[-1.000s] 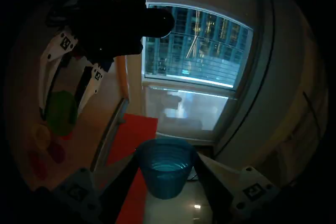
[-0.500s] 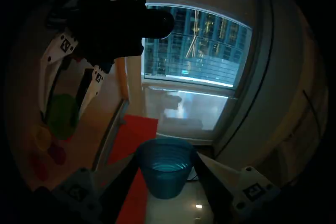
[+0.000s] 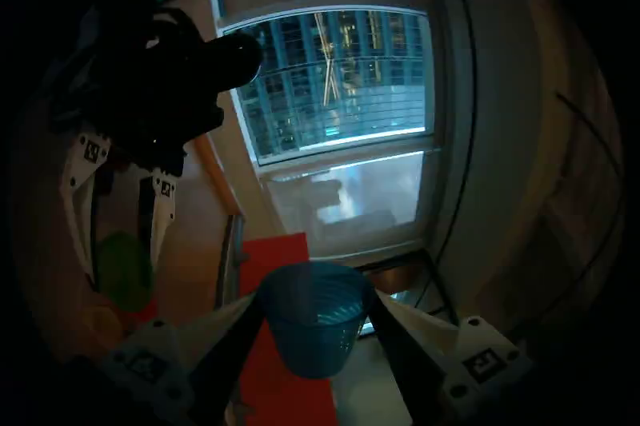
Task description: Pour water
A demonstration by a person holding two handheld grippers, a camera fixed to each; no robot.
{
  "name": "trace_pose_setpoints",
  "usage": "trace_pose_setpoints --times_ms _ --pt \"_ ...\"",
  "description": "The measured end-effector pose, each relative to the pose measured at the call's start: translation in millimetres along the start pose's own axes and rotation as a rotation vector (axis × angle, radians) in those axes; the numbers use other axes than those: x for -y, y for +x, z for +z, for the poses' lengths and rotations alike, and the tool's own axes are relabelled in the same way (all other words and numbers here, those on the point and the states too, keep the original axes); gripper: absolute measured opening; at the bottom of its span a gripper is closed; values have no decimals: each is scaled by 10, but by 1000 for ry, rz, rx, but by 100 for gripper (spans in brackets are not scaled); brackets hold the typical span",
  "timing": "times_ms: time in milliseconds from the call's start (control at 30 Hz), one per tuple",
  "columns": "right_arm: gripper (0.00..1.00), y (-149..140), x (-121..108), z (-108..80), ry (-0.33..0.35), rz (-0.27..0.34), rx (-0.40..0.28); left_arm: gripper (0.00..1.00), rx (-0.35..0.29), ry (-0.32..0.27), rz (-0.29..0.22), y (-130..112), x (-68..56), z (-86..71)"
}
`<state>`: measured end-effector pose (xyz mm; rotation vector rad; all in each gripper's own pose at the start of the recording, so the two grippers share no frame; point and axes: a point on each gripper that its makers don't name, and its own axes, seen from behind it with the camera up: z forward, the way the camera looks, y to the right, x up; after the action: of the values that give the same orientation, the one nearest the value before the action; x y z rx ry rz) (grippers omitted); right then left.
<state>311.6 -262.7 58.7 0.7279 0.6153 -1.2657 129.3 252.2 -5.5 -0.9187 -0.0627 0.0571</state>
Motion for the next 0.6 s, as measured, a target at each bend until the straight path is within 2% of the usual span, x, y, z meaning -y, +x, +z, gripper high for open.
trace_pose_setpoints --times_ms 333,600 --pt "91 99 42 -70 3 312 -36 88 -2 4 7 22 23 0" --pt "91 258 147 -133 29 608 -74 88 -2 8 7 27 42 -10"
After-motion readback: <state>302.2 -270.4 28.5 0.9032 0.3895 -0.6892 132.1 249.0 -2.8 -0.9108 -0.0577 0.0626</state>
